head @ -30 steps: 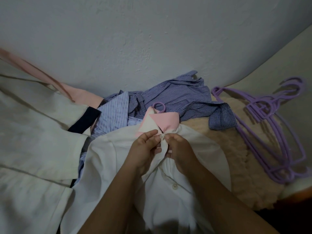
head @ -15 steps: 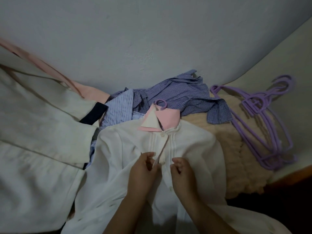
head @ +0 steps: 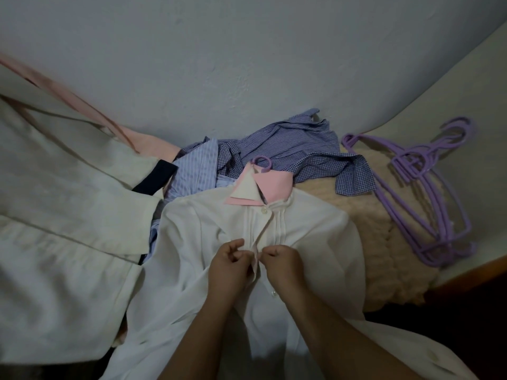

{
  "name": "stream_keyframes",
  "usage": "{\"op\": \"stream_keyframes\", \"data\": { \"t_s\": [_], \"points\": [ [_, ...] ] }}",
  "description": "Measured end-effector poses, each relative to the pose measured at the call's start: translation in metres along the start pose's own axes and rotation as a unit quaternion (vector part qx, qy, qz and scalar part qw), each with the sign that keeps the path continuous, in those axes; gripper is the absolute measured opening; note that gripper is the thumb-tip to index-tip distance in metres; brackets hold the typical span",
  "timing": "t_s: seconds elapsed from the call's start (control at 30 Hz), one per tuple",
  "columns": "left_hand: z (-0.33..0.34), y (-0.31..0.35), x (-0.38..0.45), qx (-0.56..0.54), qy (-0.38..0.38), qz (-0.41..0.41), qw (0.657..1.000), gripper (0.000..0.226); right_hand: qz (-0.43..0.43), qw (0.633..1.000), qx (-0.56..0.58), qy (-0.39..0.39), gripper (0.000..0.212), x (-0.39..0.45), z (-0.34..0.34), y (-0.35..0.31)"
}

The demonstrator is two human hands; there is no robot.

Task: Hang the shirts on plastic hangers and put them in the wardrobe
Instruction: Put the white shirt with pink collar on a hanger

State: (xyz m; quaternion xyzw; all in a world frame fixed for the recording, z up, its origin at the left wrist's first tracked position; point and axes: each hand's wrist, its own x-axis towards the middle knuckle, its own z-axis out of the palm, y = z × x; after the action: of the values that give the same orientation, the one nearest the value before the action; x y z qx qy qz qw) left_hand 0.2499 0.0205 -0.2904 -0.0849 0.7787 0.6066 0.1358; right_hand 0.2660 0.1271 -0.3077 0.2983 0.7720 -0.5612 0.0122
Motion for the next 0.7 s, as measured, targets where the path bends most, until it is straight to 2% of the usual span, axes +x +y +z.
{"op": "stream_keyframes", "data": {
  "t_s": [0.03,0.1,0.13,0.27,0.33,0.57,0.7],
  "points": [
    [0.0,-0.001,0.001,-0.004,0.0,-0.002,1.0,0.024,0.008,1.0,0.005,-0.001,0.01,-0.001,0.0,-0.001],
    [0.0,-0.003,0.003,-0.015,-0.001,-0.003,1.0,0.024,0.023,1.0,0.009,-0.001,0.028,-0.001,0.001,-0.002],
    [0.0,-0.003,0.004,-0.016,0.0,-0.004,1.0,0.024,0.023,1.0,0.001,-0.004,0.03,0.001,0.001,-0.001],
    [0.001,-0.004,0.002,-0.006,0.006,-0.001,1.0,0.026,-0.009,0.998,-0.055,-0.016,0.015,0.002,-0.002,-0.001],
    [0.002,-0.004,0.0,0.001,0.013,0.005,1.0,0.027,-0.02,0.998,-0.06,-0.015,0.018,0.001,-0.004,-0.001],
    [0.009,0.004,-0.01,0.013,0.036,0.035,0.999,0.027,-0.002,0.993,0.113,-0.024,0.008,-0.013,-0.022,-0.006],
    [0.016,0.008,-0.012,0.005,0.03,0.034,0.999,0.028,-0.006,0.993,0.117,-0.031,0.022,-0.015,-0.029,-0.006]
  ]
}}
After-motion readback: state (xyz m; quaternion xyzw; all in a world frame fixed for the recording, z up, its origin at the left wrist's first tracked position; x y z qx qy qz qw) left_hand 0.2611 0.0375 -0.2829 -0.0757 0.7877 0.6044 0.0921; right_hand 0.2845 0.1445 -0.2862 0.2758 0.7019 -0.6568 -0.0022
